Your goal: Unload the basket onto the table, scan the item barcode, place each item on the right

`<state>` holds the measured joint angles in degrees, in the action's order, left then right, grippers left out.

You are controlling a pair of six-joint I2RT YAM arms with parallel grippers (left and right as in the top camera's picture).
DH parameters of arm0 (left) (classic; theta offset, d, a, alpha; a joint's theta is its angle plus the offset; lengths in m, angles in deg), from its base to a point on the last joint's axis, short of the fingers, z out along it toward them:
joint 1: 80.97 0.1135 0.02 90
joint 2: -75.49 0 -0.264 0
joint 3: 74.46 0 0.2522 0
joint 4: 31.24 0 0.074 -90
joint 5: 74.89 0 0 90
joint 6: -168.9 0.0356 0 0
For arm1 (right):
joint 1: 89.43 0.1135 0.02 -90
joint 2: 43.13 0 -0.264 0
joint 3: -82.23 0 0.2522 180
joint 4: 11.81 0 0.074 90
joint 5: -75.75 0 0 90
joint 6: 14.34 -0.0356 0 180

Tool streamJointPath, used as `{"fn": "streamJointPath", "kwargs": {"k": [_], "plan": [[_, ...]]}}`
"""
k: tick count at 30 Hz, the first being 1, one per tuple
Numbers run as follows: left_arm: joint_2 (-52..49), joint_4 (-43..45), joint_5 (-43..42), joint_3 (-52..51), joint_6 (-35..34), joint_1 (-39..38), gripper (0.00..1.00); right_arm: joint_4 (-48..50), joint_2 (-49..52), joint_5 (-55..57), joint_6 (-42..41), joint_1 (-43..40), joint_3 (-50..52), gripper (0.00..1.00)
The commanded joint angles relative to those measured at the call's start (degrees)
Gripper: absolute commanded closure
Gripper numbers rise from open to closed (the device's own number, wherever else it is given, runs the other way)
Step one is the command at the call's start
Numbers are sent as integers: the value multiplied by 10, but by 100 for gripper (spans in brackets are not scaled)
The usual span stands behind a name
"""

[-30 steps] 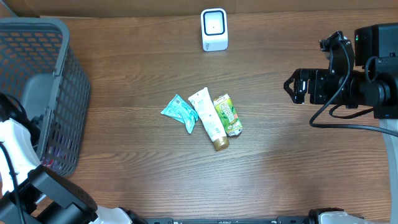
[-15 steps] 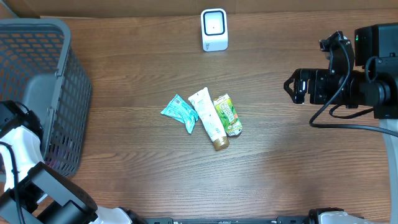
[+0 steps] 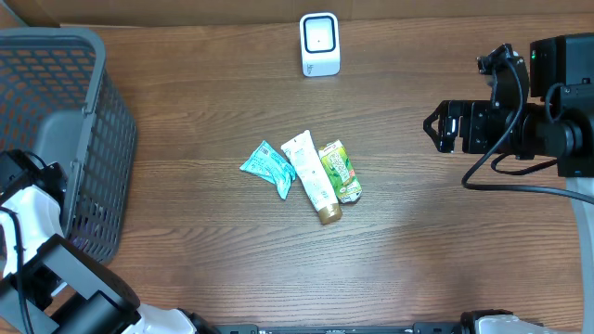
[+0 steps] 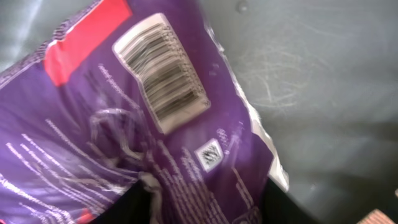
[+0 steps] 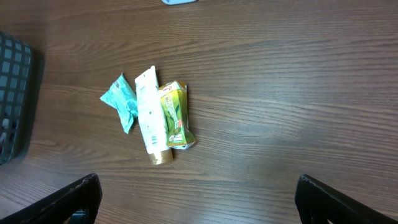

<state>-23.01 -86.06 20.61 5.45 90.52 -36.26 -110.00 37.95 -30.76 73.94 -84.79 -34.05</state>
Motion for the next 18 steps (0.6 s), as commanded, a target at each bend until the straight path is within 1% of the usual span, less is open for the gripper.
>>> {"fn": "streamJointPath", "kwargs": {"k": [1,2,3,10,14,18], "plan": [[-52,-10,-6,-12,-7,-1,83,3,-3,-1,3,3,-3,0],[-53,-10,-6,-12,-7,-1,92,3,-3,-1,3,3,-3,0],[-52,-9,-6,-12,-7,-1,96,3,-3,-1,3,3,-3,0],[-47,-29,-7,27,-19,-1,96,3,-3,-2,2,3,-3,0],[-46,-85,-12,115,-56,-3,96,3,-3,-2,0,3,-3,0],[-46,-185,-33,272,-80,-16,96,4,-3,-1,1,3,-3,0]]}}
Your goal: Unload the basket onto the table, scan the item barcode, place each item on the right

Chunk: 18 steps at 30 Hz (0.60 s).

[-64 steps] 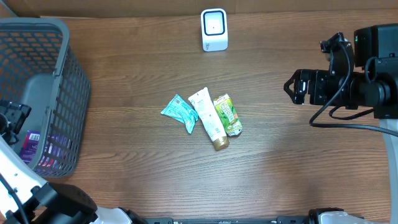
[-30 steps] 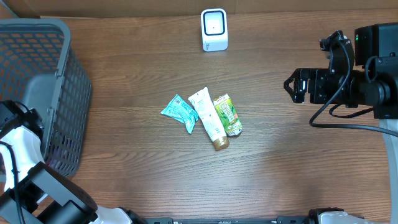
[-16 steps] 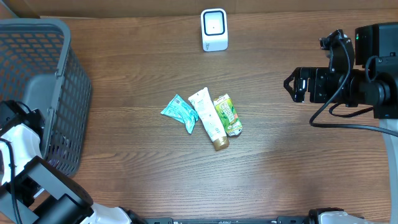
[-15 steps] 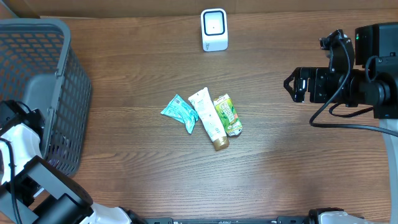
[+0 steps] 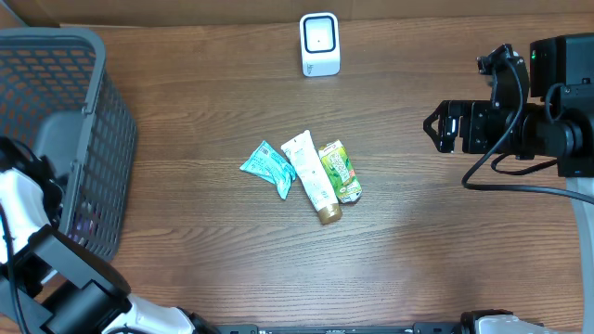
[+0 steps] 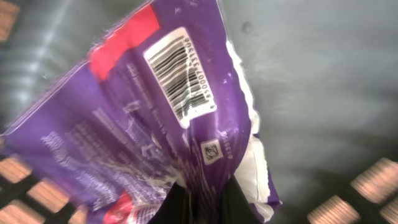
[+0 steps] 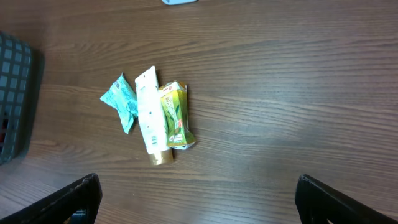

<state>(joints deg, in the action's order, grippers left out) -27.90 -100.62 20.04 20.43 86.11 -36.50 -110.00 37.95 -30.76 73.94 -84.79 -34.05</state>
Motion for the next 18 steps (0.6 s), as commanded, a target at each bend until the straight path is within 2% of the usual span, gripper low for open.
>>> {"fn": "streamJointPath", "kwargs": {"k": [1,6,11,14,16,17,18], "plan": [[3,-53,-28,144,-36,-15,96,4,-3,-2,1,3,-3,0],[3,-186,-35,400,-56,-42,96,1,-3,-1,1,3,-3,0],[16,-253,-81,594,-66,-82,96,1,-3,-1,1,3,-3,0],[41,-263,-94,666,-66,-122,96,1,-3,-1,0,3,-3,0],[63,-260,-64,687,-64,-152,96,1,-3,-2,0,3,-3,0],[71,-257,-53,688,-64,-159,94,0,-3,-2,0,3,-3,0],[79,-256,-38,688,-69,-165,81,1,-3,-1,0,3,-3,0]]}}
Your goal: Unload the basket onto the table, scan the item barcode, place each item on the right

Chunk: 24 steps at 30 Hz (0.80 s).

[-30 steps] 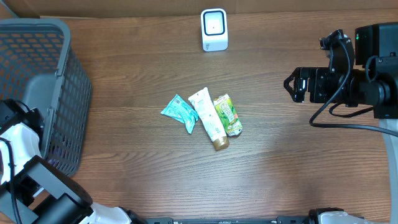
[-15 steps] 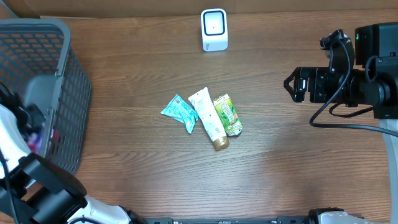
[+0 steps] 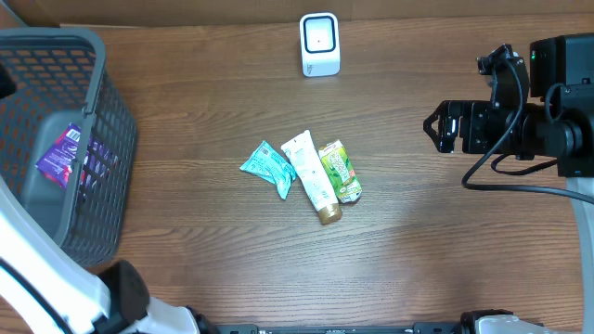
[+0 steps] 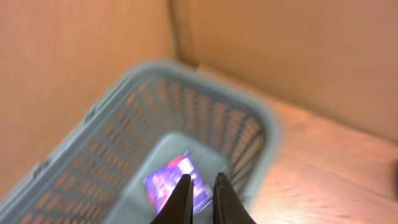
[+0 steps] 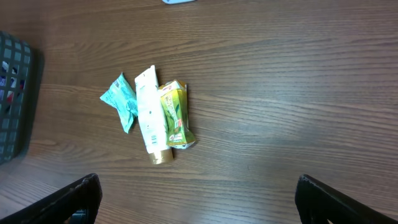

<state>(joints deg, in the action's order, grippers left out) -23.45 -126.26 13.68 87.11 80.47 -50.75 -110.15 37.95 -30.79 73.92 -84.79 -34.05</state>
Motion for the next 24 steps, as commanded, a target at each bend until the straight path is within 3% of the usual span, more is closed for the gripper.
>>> {"fn": "streamJointPath", "kwargs": {"k": [1,5,7,10,17,24], "plan": [[38,-5,42,21,-27,-22,67,2,-3,-1,1,3,-3,0],[25,-37,65,10,-34,-11,49,3,-3,-1,1,3,-3,0],[6,-55,57,-4,-75,6,29,3,-3,-1,1,3,-3,0],[-33,-77,-13,-23,-95,54,16,2,-3,-1,1,3,-3,0],[-95,-90,-32,-102,-115,113,14,3,-3,-1,1,3,-3,0],[-98,-12,-117,-284,-124,206,14,9,-2,-1,1,3,-3,0]]}}
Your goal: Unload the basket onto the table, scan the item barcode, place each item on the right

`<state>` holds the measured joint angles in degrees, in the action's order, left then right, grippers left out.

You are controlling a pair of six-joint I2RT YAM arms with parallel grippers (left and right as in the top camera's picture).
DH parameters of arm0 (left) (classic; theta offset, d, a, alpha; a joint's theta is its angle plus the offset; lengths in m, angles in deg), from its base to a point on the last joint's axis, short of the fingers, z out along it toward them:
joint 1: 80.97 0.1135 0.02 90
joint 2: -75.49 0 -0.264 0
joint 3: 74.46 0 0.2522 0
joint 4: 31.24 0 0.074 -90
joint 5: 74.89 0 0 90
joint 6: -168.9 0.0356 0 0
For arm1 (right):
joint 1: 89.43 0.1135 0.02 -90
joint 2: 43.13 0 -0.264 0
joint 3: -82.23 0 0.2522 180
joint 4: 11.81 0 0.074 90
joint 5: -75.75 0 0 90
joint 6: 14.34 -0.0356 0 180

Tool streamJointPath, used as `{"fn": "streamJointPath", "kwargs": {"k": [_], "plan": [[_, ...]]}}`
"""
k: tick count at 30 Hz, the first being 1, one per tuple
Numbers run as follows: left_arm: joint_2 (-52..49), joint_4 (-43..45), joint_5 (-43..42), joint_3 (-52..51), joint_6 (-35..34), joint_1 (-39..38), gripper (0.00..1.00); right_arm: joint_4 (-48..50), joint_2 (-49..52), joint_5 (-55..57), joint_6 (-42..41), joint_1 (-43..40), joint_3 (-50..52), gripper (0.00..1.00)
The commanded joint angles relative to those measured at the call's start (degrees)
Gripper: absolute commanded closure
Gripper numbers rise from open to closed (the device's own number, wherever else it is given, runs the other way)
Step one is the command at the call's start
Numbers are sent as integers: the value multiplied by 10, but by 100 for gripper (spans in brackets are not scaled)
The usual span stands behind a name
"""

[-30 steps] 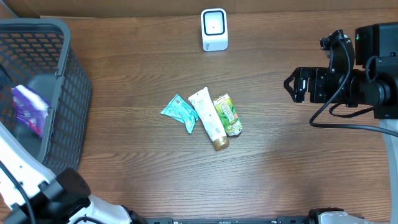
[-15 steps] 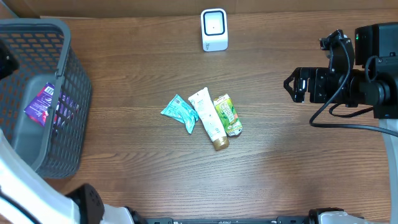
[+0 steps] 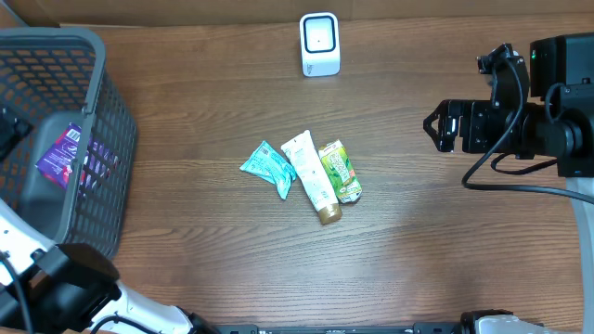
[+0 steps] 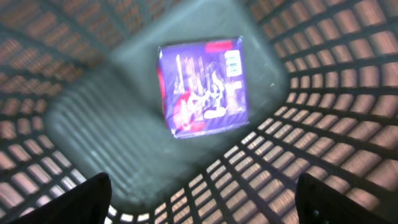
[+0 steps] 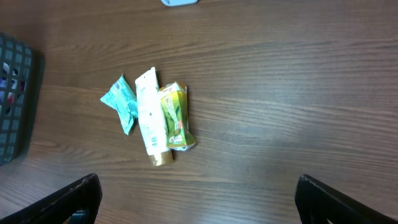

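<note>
A purple packet [image 4: 202, 87] lies flat on the floor of the grey basket [image 4: 323, 130], its white barcode patch [image 4: 233, 62] facing up. My left gripper [image 4: 202, 190] hangs open above it inside the basket, with nothing between its fingers. From overhead the packet [image 3: 63, 153] shows through the basket [image 3: 93, 42] at the table's left. The white scanner [image 3: 319, 44] stands at the back middle. My right gripper [image 5: 198, 186] is open and empty above the table's right side, far from everything.
In the middle of the wooden table lie a teal packet [image 3: 268, 167], a white tube with a gold cap [image 3: 312, 176] and a green pouch [image 3: 340, 171], side by side. The right arm [image 3: 520, 121] stands at the right edge.
My left gripper was high over the basket with its fingers close together and empty. Now it is lower, inside the basket, and open wide. The purple packet lies where it did.
My left gripper was shut on the purple packet deep in the basket, and still held it a moment later. Then the packet lay on the basket floor with the gripper far above it. Now the gripper hangs open over the packet. The right arm never moved.
</note>
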<state>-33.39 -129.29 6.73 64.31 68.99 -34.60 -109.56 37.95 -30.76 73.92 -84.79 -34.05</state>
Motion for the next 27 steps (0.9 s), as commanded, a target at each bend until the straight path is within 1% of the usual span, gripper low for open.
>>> {"fn": "streamJointPath", "kwargs": {"k": [1,2,6,8,13,14,19,20,24,27], "plan": [[1,26,-47,-71,-7,52,13,3,-1,-1,1,3,-3,0],[1,51,-48,-106,-3,65,13,3,1,-1,1,3,-3,0],[1,115,-53,-176,-4,69,12,3,3,-1,1,3,-3,0],[1,163,-53,-229,-4,59,12,3,5,-2,1,3,-3,0],[1,239,-45,-320,-5,45,13,1,7,-3,0,3,-3,0],[1,263,-43,-344,-5,44,14,1,7,-3,0,3,-3,0],[1,357,-30,-436,-6,41,14,1,7,-3,0,3,-3,0],[1,389,-31,-459,-4,38,14,1,7,-3,0,3,-3,0],[1,464,-31,-508,-3,19,14,1,7,-3,0,3,-3,0],[1,502,-31,-526,2,0,14,1,7,-3,0,3,-3,0]]}}
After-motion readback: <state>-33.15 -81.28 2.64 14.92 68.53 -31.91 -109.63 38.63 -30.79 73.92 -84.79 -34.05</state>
